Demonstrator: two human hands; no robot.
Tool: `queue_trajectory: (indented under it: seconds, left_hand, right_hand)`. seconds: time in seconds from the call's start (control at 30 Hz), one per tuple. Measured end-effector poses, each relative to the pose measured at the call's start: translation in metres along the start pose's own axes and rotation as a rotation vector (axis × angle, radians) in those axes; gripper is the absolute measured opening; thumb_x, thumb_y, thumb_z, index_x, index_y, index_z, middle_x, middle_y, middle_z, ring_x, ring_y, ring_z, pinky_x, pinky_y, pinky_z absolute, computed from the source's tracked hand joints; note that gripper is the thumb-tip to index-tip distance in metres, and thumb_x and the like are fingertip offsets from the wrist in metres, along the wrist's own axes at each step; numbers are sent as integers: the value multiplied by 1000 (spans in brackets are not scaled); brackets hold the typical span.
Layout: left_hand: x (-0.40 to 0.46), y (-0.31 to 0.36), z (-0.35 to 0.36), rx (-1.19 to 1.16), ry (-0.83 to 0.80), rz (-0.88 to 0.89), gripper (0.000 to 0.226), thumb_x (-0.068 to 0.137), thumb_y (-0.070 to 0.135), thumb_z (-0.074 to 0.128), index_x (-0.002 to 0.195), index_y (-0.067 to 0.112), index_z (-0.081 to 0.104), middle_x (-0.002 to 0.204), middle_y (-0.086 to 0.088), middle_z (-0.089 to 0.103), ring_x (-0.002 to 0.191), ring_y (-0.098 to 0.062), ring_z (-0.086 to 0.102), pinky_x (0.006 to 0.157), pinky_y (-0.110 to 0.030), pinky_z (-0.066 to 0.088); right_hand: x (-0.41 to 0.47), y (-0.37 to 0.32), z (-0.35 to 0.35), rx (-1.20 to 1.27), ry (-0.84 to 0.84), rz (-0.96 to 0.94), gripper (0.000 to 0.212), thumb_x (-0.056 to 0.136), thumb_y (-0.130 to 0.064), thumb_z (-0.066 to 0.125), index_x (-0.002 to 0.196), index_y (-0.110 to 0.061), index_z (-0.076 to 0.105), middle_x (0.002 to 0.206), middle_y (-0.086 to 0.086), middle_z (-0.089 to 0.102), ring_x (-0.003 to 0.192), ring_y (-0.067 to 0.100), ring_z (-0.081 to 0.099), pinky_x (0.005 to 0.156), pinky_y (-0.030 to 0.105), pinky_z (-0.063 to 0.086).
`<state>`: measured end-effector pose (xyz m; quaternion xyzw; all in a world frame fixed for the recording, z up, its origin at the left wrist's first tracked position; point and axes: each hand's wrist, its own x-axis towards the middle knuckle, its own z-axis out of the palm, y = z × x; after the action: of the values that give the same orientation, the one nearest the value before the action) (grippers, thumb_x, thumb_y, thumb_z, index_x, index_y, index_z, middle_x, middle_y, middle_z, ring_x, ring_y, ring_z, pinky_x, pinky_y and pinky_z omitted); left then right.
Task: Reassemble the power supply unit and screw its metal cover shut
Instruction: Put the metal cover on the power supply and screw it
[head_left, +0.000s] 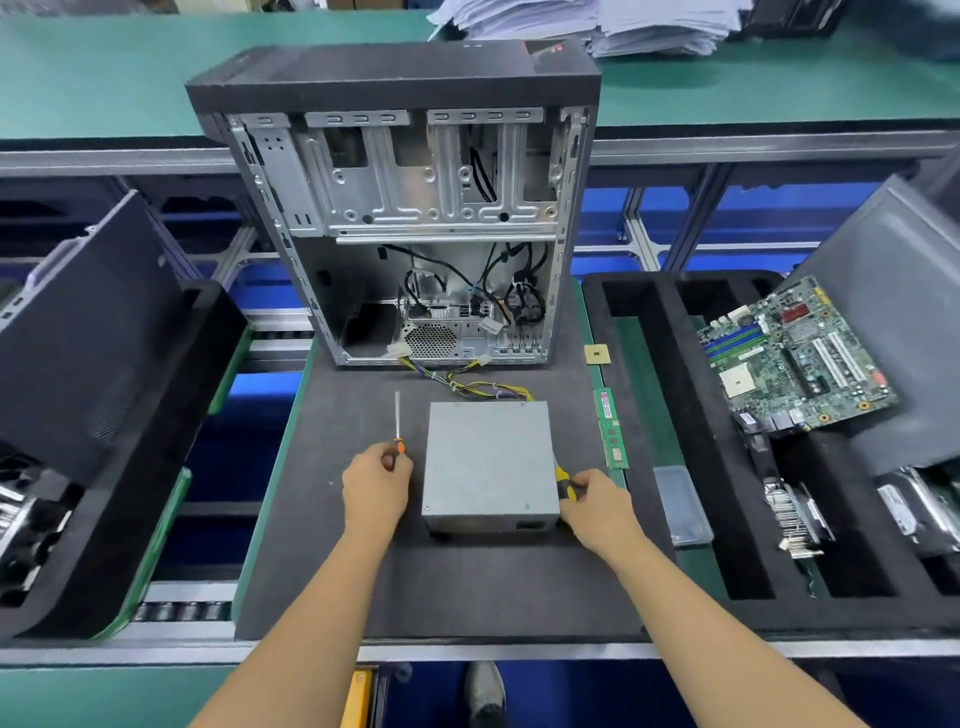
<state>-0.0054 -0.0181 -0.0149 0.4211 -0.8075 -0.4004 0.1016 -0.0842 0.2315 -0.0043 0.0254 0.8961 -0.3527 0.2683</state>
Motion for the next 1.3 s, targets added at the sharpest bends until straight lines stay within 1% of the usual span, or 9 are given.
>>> queue_trajectory:
  seconds: [0.07,0.13,0.23,0.4,0.63,0.83,1.0,1.13,1.3]
  left_hand:
    - [-8,6,-6,-184,54,-33,17,97,26,59,94,15,72,68,4,68,52,-4,60,60,-30,57]
    - [-15,17,-15,-330,82,-25,11,94,25,63,96,20,73,60,7,67,47,0,56,50,-15,48]
    - [-25,42,-26,-569,-65,51,11,91,16,65,97,18,74,62,-4,65,55,-15,56,61,-28,51]
    - [-61,90,-7,-648,-380,165,14,87,7,73,95,18,75,64,2,68,62,-11,64,65,-24,56]
    - [-99,95,27,-499,-334,168,13,92,19,70,81,13,74,81,-5,74,74,-16,67,78,-45,59]
    - [-108,81,20,-298,-403,350,27,98,13,58,108,32,74,105,3,52,85,-5,58,74,-13,47]
    - [-111,37,-5,-406,-112,232,17,98,20,61,112,25,71,101,2,66,87,-7,61,78,-15,47]
    - [-109,-1,-27,-384,-81,114,14,98,23,60,107,24,71,91,3,71,85,-20,65,79,-31,54]
    - [-109,-45,-51,-303,-91,47,12,97,27,62,98,36,69,92,11,71,87,-4,64,77,-18,48]
  right_hand:
    - [1,1,-8,38,-2,25,4,91,-21,60,87,-21,58,76,1,59,69,17,50,50,24,33]
    - [2,4,-16,211,0,47,30,92,-19,56,64,-21,45,57,-4,41,57,16,35,51,27,28]
    - [-7,-4,-25,532,38,31,11,93,-16,51,82,-18,47,71,1,44,62,16,40,57,25,45]
    - [-28,-47,-18,857,-72,-94,13,88,-5,45,89,-16,51,69,6,52,55,16,46,53,29,36]
    - [-48,-48,-6,881,-208,-165,37,101,-42,51,106,-8,64,90,13,63,80,21,59,74,42,52]
    - [-52,-35,-12,1010,-278,-123,10,101,-18,57,105,-9,55,98,20,68,93,32,70,76,46,59]
    - [-70,-24,-1,916,-349,-157,4,99,-16,58,101,-13,60,83,10,70,69,23,66,66,35,56]
    - [-82,-20,27,741,-400,-165,12,99,-24,58,97,-14,63,70,2,55,61,15,47,58,29,45]
    - [-102,-19,70,578,-483,-188,25,91,-36,63,79,-21,48,63,-3,42,55,14,36,51,27,35]
